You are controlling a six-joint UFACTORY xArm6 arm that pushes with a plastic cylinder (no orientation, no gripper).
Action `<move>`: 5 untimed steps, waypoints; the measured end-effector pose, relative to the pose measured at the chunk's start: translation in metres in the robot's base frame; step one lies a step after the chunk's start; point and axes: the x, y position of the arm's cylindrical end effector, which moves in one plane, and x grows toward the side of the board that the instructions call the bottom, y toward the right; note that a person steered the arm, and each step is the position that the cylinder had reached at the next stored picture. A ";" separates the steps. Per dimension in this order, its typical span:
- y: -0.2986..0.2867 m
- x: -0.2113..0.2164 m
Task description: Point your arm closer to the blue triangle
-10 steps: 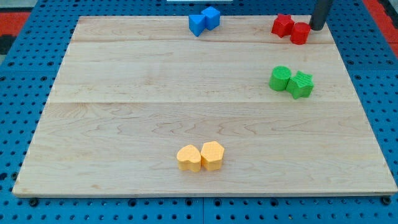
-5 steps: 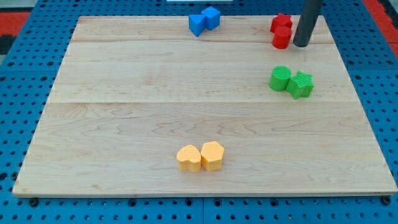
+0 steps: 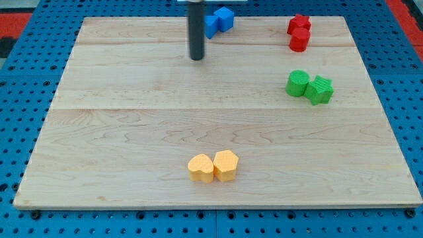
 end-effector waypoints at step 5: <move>-0.078 -0.110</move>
